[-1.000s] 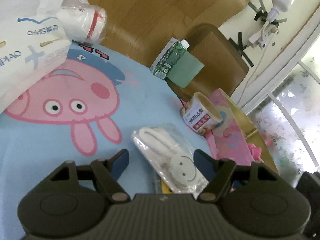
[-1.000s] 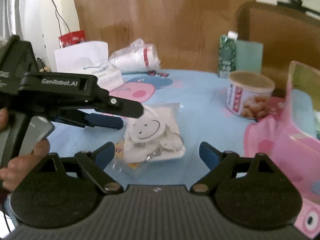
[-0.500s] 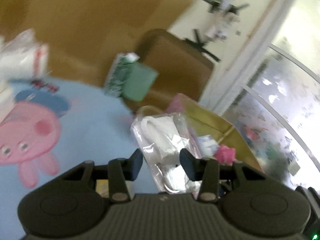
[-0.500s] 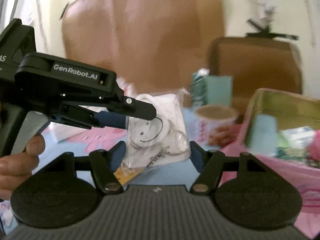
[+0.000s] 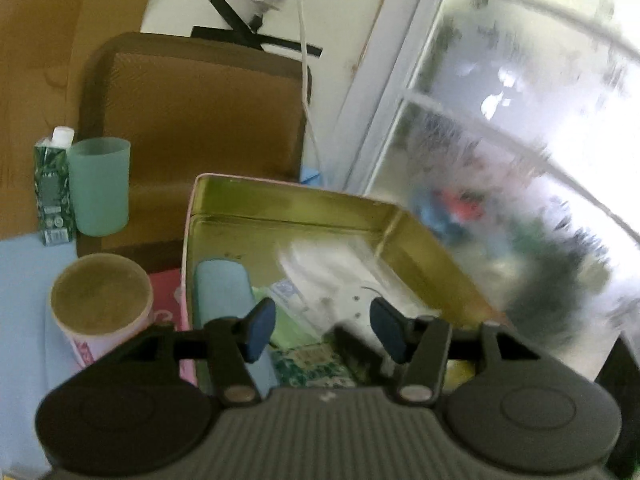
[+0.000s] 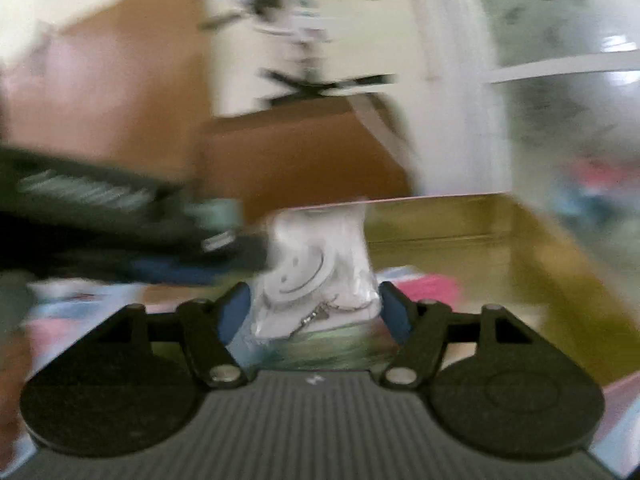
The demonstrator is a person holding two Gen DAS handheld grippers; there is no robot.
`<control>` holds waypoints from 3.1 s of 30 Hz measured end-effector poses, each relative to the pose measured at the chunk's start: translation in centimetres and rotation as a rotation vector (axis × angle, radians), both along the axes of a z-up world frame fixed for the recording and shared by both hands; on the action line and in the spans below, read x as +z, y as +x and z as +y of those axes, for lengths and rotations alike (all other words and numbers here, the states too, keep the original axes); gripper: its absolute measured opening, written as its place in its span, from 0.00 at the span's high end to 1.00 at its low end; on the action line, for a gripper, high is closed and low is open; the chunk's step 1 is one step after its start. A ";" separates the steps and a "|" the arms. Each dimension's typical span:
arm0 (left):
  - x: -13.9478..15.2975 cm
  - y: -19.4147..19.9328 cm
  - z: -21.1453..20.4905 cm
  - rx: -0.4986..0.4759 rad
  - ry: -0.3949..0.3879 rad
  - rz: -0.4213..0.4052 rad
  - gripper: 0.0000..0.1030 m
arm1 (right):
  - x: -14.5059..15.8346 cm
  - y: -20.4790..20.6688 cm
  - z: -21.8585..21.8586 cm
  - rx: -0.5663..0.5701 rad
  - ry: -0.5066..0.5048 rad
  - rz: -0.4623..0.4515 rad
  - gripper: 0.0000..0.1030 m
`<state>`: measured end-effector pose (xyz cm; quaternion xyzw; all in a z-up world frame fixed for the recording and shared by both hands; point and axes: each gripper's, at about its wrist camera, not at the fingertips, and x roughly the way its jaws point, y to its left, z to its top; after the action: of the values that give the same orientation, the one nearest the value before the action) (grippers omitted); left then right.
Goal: Organize soft objects
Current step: 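Carry the smiley keychain packet into the pink tin and open both grippers, then move both grippers to the yellow card packet and close on it, then carry the yellow card packet into the pink tin and open both grippers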
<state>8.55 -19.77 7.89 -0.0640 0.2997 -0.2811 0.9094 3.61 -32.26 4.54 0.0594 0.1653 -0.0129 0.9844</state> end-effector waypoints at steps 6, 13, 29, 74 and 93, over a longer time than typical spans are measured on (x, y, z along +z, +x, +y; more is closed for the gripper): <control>-1.3 -0.9 0.2 0.011 0.009 0.002 0.47 | -1.2 -1.6 -4.2 -0.149 0.085 -0.032 0.27; -1.9 -2.9 2.7 0.037 -0.019 0.005 0.44 | -0.6 -4.0 -2.8 -0.146 0.120 -0.093 0.28; -2.8 -10.9 22.5 0.365 -0.150 0.022 0.41 | 0.6 -6.8 9.8 0.318 0.044 -0.054 0.28; -2.4 -8.7 18.1 0.178 -0.211 0.103 0.63 | -0.5 -6.5 18.6 0.447 -0.206 -0.058 0.38; -1.2 1.6 -3.6 -0.068 0.054 0.054 0.58 | -0.6 1.6 -0.1 -0.056 -0.193 0.060 0.42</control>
<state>10.10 -23.38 6.72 -0.0368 0.3336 -0.3021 0.8922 5.23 -32.38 3.92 -0.0316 0.1910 -0.0582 0.9794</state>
